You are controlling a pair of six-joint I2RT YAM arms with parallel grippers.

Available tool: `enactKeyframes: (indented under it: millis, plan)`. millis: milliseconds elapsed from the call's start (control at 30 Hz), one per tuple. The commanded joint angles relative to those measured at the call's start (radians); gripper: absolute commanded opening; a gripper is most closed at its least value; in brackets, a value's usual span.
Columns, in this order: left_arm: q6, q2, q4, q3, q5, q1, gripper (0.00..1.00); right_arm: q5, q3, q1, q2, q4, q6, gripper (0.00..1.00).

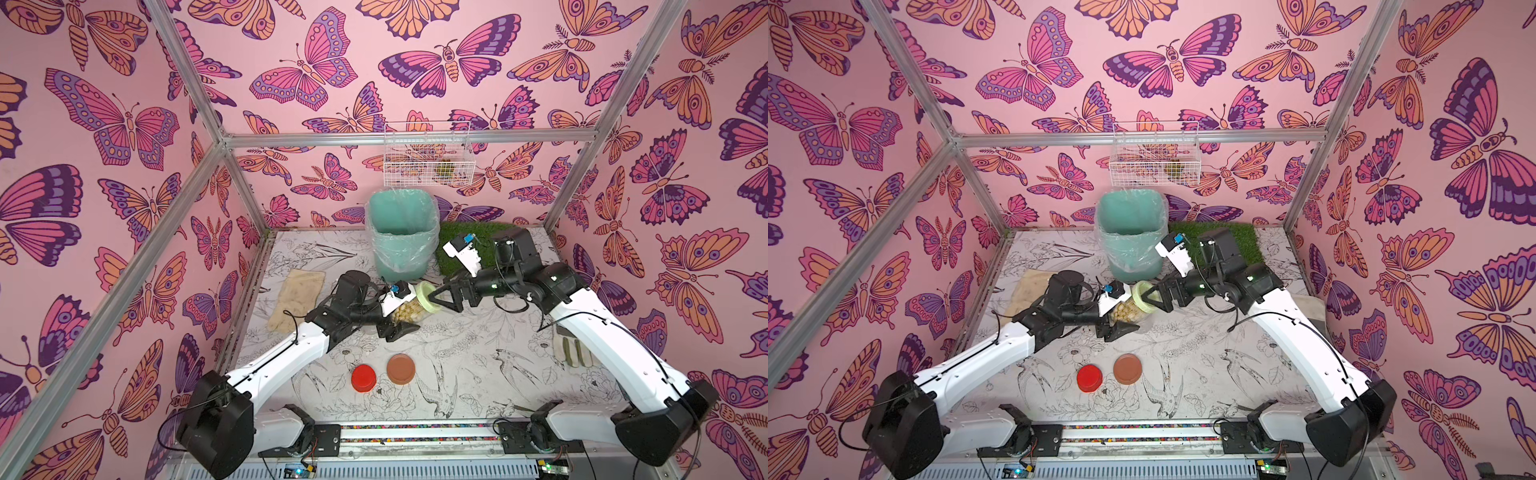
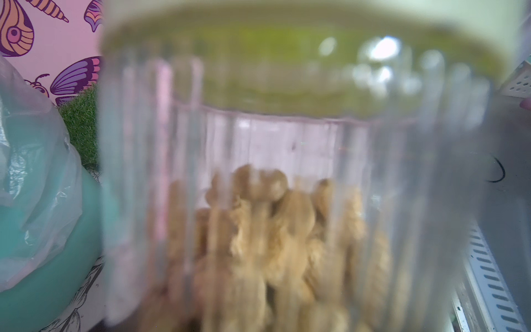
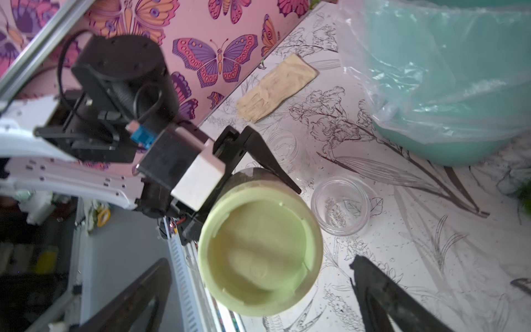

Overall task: Empty moldy peanuts from jars
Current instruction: Unscrew the lid from the jar.

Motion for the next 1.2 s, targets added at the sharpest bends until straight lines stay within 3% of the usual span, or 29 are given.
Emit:
enactKeyframes:
  millis: [0,100,267,667,800,1000,1167]
  plan:
    - [0.023,-0.014,0.048,0.033,-0.015,0.002,0.00,0.093,0.025,0.024,0.026,-0.028,0.299,0.99]
    - [0.033,-0.020,0.048,0.028,-0.030,0.002,0.00,0.138,-0.003,0.039,0.005,0.010,0.421,0.99]
    - [0.046,-0.023,0.047,0.023,-0.050,0.003,0.00,0.114,0.007,0.045,0.014,0.025,0.492,0.99]
    - [0.062,-0.011,0.048,0.024,-0.064,0.003,0.00,0.090,0.021,0.080,0.075,-0.023,0.502,0.99]
    - [0.060,-0.011,0.048,0.021,-0.071,0.003,0.00,0.085,0.027,0.080,0.076,-0.038,0.477,0.88]
    - [0.051,-0.020,0.049,0.017,-0.059,0.007,0.00,0.025,0.023,0.075,0.081,-0.067,0.316,0.71]
    - [0.026,-0.028,0.041,0.017,-0.002,0.019,0.00,0.020,-0.002,0.046,0.053,-0.083,-0.046,0.58]
